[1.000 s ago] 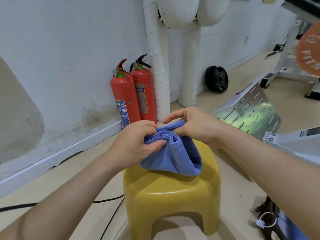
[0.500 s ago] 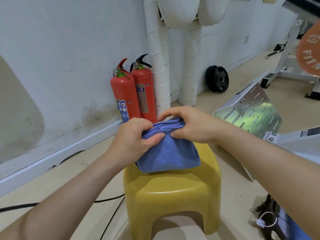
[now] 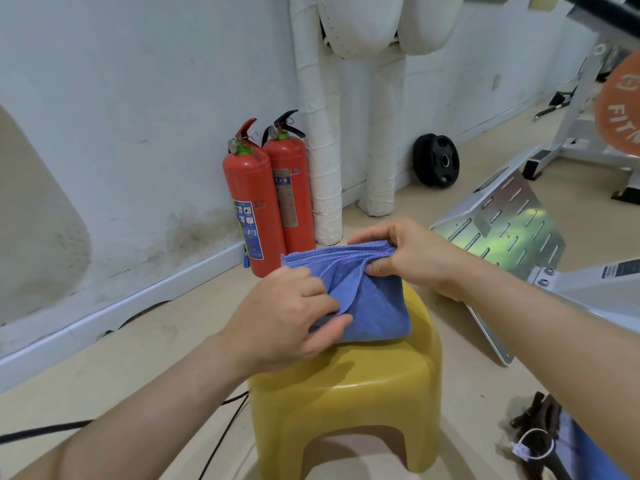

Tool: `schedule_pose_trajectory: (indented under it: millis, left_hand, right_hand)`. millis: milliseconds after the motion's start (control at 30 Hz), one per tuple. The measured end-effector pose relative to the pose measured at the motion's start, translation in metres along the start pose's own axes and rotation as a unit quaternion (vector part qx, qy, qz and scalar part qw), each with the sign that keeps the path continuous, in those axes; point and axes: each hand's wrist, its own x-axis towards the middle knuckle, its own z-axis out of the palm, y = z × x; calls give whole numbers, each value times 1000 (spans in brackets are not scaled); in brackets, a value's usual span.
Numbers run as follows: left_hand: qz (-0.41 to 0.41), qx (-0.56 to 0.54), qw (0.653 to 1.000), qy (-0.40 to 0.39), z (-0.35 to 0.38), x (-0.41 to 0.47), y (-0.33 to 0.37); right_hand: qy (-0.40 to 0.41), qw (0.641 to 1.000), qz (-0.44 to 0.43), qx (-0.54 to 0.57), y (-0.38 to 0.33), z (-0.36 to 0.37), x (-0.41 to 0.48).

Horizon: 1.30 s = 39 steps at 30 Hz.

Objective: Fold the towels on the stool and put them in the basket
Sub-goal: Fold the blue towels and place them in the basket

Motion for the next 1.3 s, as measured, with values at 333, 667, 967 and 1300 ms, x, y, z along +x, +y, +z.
schedule_pose_trajectory:
  millis: [333,667,967,1300]
  left_hand:
    - [-121,80,989,27,-6,9,-22]
    - [-320,-217,917,-103,-14,7,-48]
    - [-231,-279,908,-209,-29,43,-6]
    - [-200,-99,974,-34,-8,41,-31]
  right_hand:
    - [-19,1000,-8,5,-4,1,0]
    - [-35,999,-7,-15,-13,-4,-4]
    - [-125,986,-61,-96,-38,-11,-8]
    - [68,985,-81,-135,-16,-15,1]
